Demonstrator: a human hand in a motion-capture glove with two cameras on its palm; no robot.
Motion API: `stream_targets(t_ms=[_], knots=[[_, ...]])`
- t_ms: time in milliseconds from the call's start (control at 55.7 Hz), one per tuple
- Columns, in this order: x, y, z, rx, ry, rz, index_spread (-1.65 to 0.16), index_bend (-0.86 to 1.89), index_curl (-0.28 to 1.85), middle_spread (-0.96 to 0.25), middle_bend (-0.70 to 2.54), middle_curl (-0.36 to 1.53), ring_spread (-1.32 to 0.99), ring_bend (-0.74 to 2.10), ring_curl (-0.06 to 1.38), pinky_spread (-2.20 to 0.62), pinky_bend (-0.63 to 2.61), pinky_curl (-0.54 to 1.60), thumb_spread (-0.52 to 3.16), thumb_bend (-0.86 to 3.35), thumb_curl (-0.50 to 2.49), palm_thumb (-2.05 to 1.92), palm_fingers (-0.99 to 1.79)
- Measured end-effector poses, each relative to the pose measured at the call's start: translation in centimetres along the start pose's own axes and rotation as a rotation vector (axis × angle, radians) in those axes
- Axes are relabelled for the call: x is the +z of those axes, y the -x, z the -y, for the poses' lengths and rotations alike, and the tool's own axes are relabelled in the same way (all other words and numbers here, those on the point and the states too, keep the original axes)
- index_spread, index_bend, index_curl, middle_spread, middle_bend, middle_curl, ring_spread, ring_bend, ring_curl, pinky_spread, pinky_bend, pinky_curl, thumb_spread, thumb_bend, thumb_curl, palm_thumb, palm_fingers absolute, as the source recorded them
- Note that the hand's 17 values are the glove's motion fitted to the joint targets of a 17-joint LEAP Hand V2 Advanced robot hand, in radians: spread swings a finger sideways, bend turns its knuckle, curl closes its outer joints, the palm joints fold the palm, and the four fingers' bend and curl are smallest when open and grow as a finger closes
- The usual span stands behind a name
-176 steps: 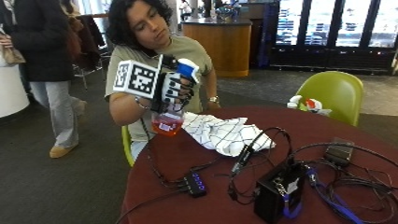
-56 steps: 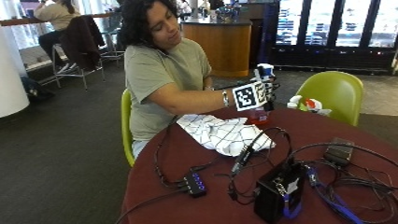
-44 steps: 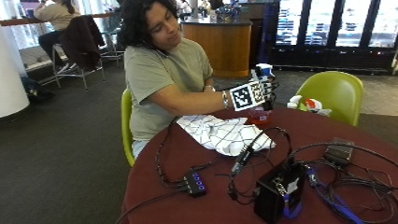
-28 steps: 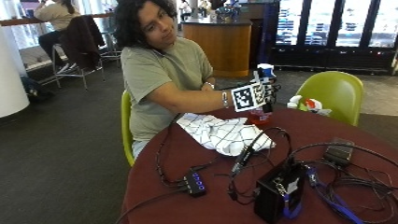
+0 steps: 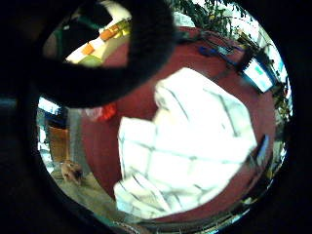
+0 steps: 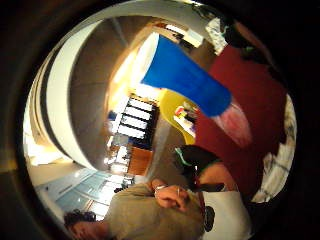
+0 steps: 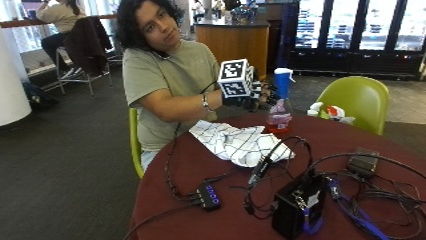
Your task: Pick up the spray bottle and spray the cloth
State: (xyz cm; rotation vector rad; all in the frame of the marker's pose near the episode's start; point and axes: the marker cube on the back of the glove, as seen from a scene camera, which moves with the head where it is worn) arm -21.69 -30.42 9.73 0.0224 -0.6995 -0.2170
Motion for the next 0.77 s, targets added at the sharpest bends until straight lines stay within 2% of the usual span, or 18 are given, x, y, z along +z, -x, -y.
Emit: stream_targets(t_ms=[108,180,413,773], knots=[[-2.0,-0.4,-3.6,0.065,0.110,-0.195,-0.35,0.16,0.36,-0.03,0.19,0.39,-0.08,0.30,0.36,0.20,0.27,0.35,0.87,-0.04,0.47,0.64,0.47],[-2.7,-0.3,-5.9,0.094,0.124,-0.274,-0.36,0.15,0.35,-0.02,0.17,0.37,-0.08,0.27,0.35,0.22,0.27,0.35,0.89,-0.04,0.45,0.62,0.42],[-4.5,0.7,-11.6,0.110,0.111,-0.325,-0.38,0.16,0.33,-0.01,0.18,0.34,-0.07,0.25,0.33,0.23,0.25,0.34,0.94,-0.03,0.41,0.61,0.40],[-3.3,2.0,-13.4,0.127,0.167,-0.402,-0.39,0.16,0.32,-0.01,0.18,0.32,-0.07,0.23,0.32,0.24,0.23,0.34,0.99,-0.03,0.38,0.60,0.41]])
